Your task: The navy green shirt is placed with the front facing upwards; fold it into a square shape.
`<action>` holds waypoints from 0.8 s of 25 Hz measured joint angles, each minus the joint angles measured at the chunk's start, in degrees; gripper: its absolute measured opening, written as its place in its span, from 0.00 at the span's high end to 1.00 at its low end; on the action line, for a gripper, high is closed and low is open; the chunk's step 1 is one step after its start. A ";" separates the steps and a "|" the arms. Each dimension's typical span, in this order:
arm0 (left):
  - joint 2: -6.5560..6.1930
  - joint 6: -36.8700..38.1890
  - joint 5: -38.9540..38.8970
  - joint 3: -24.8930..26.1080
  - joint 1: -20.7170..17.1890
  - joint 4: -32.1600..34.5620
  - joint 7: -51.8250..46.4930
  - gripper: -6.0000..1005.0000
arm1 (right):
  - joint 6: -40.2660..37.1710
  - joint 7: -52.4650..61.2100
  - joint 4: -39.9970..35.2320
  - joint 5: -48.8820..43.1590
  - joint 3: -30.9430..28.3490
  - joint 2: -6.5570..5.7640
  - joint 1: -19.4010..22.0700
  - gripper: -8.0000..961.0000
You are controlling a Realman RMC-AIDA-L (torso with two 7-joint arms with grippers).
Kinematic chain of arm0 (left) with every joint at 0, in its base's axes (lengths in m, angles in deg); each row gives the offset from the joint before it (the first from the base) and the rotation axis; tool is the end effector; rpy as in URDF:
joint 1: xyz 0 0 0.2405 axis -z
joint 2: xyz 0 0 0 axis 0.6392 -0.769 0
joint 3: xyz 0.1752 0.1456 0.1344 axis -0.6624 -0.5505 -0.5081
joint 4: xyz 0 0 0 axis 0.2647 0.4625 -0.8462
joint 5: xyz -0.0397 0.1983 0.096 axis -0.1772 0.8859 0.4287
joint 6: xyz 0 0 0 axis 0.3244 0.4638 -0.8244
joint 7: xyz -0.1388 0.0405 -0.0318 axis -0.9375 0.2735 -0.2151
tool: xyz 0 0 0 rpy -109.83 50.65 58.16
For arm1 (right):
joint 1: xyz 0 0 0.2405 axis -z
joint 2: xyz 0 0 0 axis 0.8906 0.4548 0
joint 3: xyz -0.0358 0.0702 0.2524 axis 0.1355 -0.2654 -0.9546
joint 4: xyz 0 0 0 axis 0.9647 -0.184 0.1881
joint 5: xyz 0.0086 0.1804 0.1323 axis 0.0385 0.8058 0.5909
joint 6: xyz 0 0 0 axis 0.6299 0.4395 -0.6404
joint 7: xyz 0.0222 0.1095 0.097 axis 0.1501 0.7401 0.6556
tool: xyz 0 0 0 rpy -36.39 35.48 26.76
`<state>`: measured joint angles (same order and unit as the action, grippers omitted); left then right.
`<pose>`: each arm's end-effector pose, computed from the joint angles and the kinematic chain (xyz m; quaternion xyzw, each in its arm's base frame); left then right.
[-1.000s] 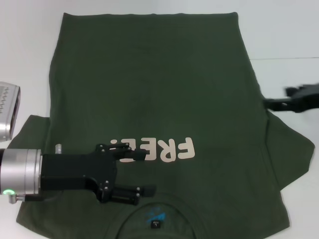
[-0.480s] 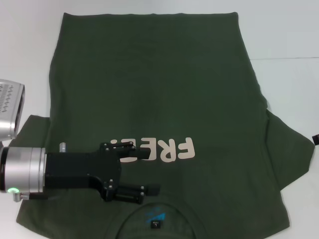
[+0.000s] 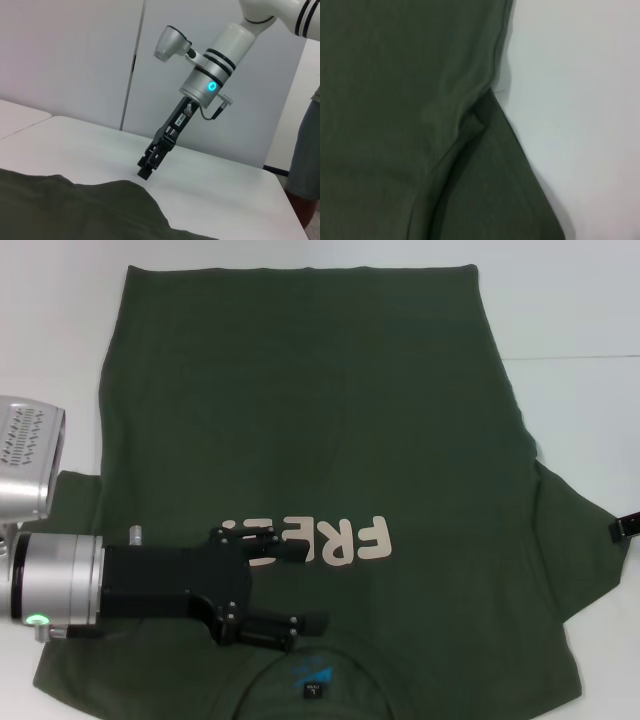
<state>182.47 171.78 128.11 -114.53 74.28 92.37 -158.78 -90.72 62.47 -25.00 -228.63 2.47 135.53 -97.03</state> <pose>-0.2406 0.3254 -0.0342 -0.9600 -0.1353 -0.2443 0.0183 0.3195 0.3833 0.0854 -0.7607 0.5643 -0.0916 0.3073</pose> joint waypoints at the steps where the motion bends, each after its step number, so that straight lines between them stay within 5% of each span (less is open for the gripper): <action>1: 0.02 -0.02 -0.04 -0.01 0.00 0.00 0.00 0.10 | 0.11 0.37 0.48 -0.01 -0.02 -0.05 -0.18 0.11; 20: 0.04 -0.02 -0.17 -0.06 -0.46 -0.09 0.00 0.10 | 3.34 1.38 7.71 0.00 -0.18 -1.07 -2.12 0.11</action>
<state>182.51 171.76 127.94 -114.59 73.81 92.28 -158.78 -87.38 63.84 -17.29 -228.63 2.29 134.47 -99.14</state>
